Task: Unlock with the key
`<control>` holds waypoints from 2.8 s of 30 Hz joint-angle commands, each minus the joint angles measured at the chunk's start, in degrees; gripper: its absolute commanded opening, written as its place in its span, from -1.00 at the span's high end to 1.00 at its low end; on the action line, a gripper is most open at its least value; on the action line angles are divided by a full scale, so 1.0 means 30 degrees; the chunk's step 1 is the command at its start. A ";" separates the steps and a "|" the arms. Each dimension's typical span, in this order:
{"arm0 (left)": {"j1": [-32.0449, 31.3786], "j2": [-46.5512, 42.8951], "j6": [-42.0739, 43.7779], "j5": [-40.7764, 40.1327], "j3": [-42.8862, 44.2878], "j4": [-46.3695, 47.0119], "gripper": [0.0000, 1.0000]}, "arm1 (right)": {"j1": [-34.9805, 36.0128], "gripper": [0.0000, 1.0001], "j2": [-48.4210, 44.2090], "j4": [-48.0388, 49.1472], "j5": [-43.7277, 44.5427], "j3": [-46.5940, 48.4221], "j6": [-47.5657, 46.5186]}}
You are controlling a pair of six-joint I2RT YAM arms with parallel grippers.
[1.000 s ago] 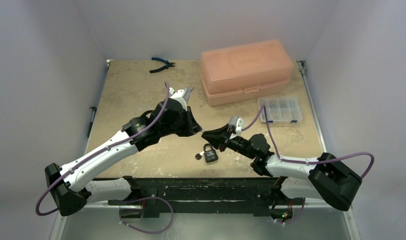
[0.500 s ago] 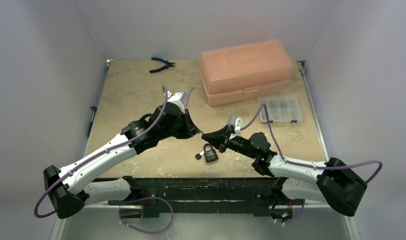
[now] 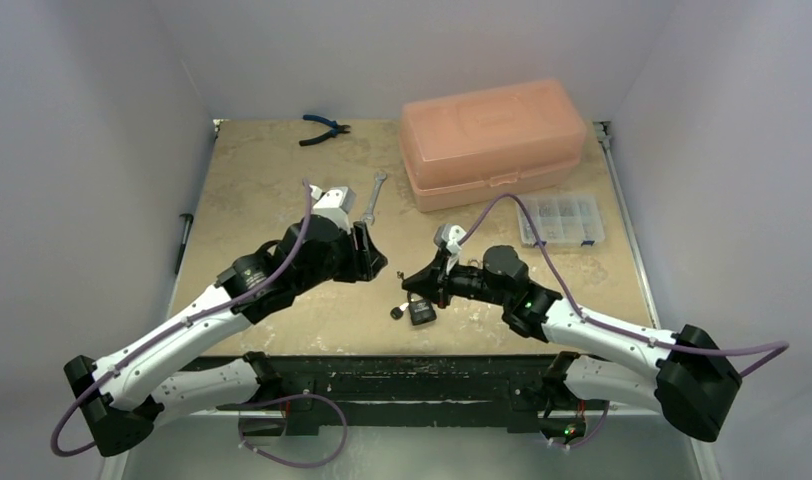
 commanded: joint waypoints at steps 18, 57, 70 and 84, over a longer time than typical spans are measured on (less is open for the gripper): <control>-0.0025 -0.5453 0.5596 0.7213 -0.6746 0.9763 -0.25 | 0.0083 1.00 0.1790 -1.8101 -0.0584 0.9668 0.0675; -0.0025 -0.1283 0.9388 1.3572 -0.5035 0.9992 0.36 | 0.0083 1.00 -0.0221 -1.8461 -0.4296 0.9184 -0.1361; -0.0025 -0.1304 0.9360 1.3721 -0.5081 1.0344 0.28 | 0.0083 1.00 -0.0079 -1.8447 -0.4581 0.9057 -0.1419; -0.0026 -0.1029 0.9155 1.3928 -0.5147 1.0615 0.34 | 0.0081 1.00 0.0097 -1.8104 -0.4733 0.8564 -0.1361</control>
